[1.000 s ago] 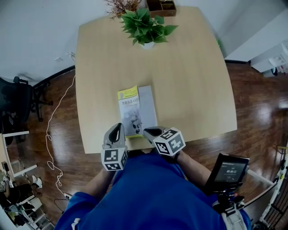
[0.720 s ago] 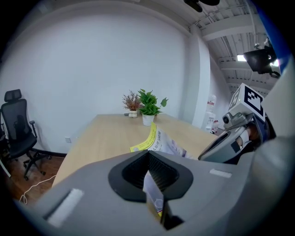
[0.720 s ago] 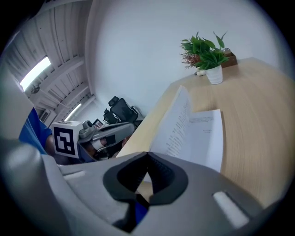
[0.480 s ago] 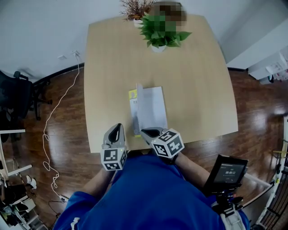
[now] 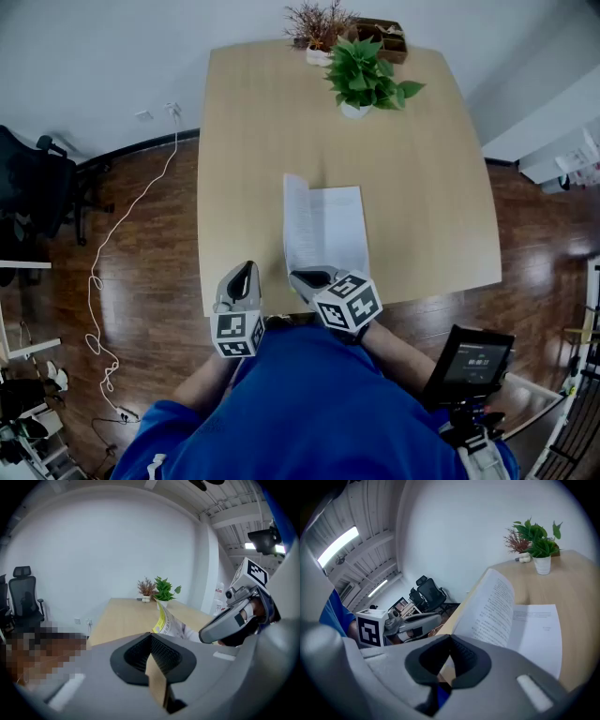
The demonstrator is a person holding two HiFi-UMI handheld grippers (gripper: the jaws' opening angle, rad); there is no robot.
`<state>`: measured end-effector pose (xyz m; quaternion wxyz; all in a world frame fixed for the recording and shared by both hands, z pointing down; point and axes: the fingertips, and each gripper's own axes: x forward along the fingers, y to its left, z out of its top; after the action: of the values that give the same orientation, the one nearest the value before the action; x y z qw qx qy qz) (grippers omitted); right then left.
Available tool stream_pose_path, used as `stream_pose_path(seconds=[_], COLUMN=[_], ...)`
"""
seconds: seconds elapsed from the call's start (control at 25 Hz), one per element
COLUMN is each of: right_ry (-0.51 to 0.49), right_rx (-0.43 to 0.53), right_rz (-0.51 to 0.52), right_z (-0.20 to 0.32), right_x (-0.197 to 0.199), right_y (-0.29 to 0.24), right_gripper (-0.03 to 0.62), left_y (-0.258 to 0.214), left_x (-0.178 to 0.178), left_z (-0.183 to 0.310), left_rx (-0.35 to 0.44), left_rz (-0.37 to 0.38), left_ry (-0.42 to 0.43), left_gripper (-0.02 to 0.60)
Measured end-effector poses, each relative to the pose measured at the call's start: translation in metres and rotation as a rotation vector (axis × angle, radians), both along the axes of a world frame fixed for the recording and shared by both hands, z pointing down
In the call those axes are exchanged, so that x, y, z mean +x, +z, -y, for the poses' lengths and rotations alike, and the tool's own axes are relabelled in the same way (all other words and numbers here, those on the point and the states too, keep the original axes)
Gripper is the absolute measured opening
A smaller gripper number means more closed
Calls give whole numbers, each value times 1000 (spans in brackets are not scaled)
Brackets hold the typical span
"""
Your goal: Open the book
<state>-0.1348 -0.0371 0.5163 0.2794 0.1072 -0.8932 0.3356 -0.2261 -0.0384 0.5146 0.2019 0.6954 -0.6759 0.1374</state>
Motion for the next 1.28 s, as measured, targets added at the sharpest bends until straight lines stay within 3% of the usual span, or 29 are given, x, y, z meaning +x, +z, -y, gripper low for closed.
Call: stream_pose_path(seconds=[0.44, 1.28], right_ry=[-73, -159], right_rx=[13, -35], right_rz=[-19, -164], right_z=[-21, -38], right_x=[-56, -112], right_y=[4, 71], right_gripper=[3, 4], left_y=[3, 18], left_x=[-57, -116], left_z=[-33, -77], left_rx=[-6, -38], left_rz=[-9, -23], left_ry=[-74, -184], left_gripper=[6, 6])
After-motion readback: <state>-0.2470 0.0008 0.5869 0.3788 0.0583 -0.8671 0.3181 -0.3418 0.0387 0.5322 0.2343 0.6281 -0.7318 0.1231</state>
